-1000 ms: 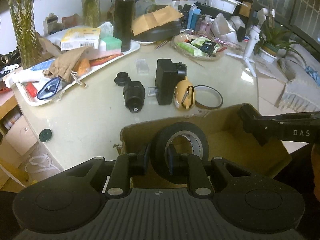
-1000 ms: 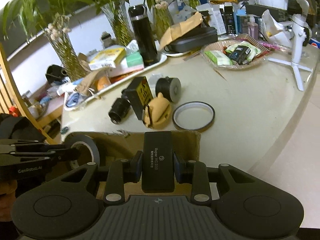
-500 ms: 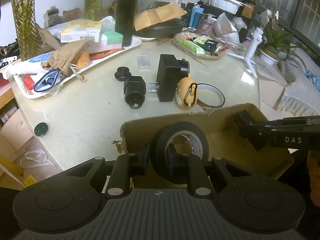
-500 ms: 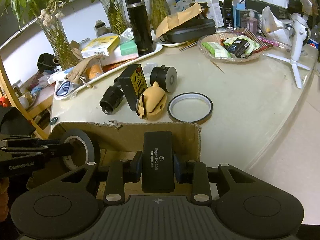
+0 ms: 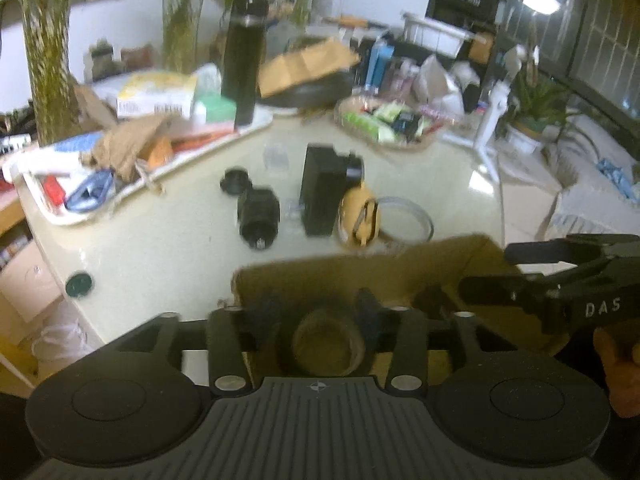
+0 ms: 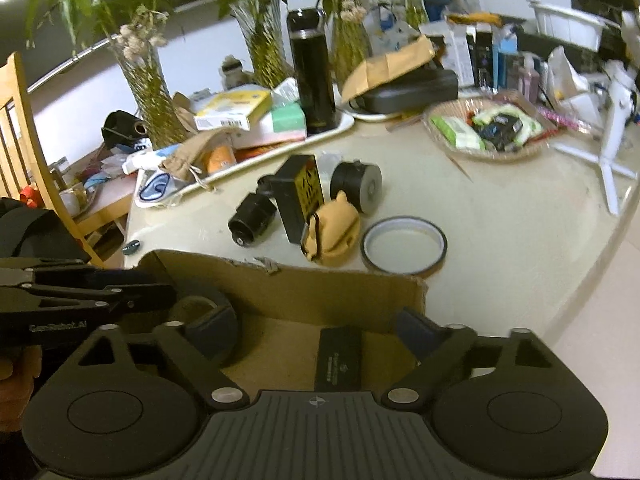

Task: Organize rigid objects
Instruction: 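Open both tools and withdraw them from the box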

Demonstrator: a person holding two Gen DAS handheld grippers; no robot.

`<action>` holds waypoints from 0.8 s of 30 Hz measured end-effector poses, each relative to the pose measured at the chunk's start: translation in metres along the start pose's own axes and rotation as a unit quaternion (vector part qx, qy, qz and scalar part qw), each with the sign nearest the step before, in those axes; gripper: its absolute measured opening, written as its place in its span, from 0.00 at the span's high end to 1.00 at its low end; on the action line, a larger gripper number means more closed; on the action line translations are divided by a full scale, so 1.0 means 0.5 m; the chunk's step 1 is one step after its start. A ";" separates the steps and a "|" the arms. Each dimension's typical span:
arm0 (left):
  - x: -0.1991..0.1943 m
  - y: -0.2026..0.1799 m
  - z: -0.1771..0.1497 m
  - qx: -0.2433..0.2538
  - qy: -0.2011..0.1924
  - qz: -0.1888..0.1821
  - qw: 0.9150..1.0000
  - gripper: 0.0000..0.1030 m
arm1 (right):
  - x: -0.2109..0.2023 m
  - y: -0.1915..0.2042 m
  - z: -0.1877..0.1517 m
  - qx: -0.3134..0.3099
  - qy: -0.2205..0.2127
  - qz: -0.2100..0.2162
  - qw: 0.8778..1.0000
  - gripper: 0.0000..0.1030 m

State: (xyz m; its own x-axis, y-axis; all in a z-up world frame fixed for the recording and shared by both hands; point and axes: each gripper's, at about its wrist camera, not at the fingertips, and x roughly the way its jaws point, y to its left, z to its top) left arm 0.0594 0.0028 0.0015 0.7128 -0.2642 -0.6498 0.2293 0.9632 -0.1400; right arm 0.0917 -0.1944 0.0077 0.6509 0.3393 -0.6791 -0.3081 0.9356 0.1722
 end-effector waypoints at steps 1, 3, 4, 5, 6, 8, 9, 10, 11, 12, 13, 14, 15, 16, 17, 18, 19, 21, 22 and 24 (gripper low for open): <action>-0.004 -0.002 0.001 0.002 -0.009 0.003 1.000 0.48 | -0.004 0.000 0.002 -0.003 -0.007 -0.002 1.000 0.03; -0.011 -0.004 0.004 0.004 -0.025 0.006 1.000 0.48 | -0.012 -0.001 0.005 -0.004 -0.020 -0.009 1.000 0.00; -0.014 -0.005 0.006 0.003 -0.032 0.007 0.999 0.48 | -0.014 -0.003 0.006 -0.003 -0.025 -0.013 1.000 0.00; -0.017 -0.004 0.007 0.001 -0.039 0.007 0.999 0.48 | -0.015 -0.006 0.008 -0.002 -0.028 -0.017 0.999 0.00; -0.018 -0.004 0.009 -0.001 -0.043 0.007 0.999 0.48 | -0.018 -0.010 0.009 0.001 -0.033 -0.021 0.999 0.00; -0.019 -0.004 0.011 -0.001 -0.047 0.009 0.999 0.48 | -0.020 -0.018 0.012 0.008 -0.038 -0.029 0.999 0.00; -0.018 -0.004 0.012 -0.001 -0.047 0.011 0.999 0.48 | -0.020 -0.022 0.014 0.012 -0.040 -0.032 0.999 0.00; -0.017 -0.004 0.013 -0.001 -0.046 0.011 0.999 0.48 | -0.021 -0.027 0.015 0.018 -0.042 -0.036 0.998 0.00; -0.016 -0.005 0.013 0.000 -0.046 0.012 0.999 0.48 | -0.020 -0.031 0.016 0.024 -0.042 -0.040 0.998 0.00; -0.016 -0.005 0.013 0.001 -0.045 0.011 0.999 0.48 | -0.020 -0.035 0.016 0.029 -0.041 -0.042 0.998 0.00; -0.016 -0.004 0.013 0.001 -0.046 0.011 0.999 0.48 | -0.019 -0.040 0.017 0.035 -0.040 -0.046 0.997 0.00; -0.016 -0.004 0.013 0.002 -0.046 0.012 0.999 0.48 | -0.019 -0.042 0.016 0.040 -0.039 -0.049 0.997 0.00; -0.017 -0.004 0.012 0.002 -0.047 0.013 0.999 0.48 | -0.019 -0.045 0.016 0.044 -0.039 -0.051 0.997 0.00; -0.017 -0.003 0.012 0.002 -0.047 0.013 0.999 0.48 | -0.019 -0.049 0.015 0.048 -0.039 -0.052 0.997 0.00; -0.017 -0.002 0.012 0.000 -0.049 0.014 0.999 0.48 | -0.019 -0.052 0.015 0.053 -0.040 -0.051 0.996 0.00; -0.018 -0.001 0.012 -0.001 -0.050 0.015 0.999 0.48 | -0.020 -0.055 0.015 0.059 -0.040 -0.051 0.996 0.00; -0.019 0.000 0.012 -0.002 -0.050 0.015 0.999 0.48 | -0.019 -0.058 0.015 0.064 -0.040 -0.051 0.996 0.00; -0.019 0.002 0.013 -0.003 -0.051 0.016 0.999 0.48 | -0.018 -0.063 0.017 0.068 -0.039 -0.051 0.996 0.00; -0.018 0.002 0.013 -0.004 -0.051 0.016 0.999 0.48 | -0.016 -0.063 0.018 0.064 -0.039 -0.056 0.996 0.00; -0.018 0.002 0.013 -0.005 -0.051 0.017 0.999 0.48 | -0.014 -0.061 0.022 0.048 -0.041 -0.070 0.996 0.00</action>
State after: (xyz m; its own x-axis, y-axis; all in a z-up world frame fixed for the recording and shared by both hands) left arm 0.0574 0.0060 0.0121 0.7841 -0.2347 -0.5745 0.1980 0.9720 -0.1268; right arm 0.1042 -0.2241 0.0152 0.7391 0.2081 -0.6407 -0.1450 0.9779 0.1503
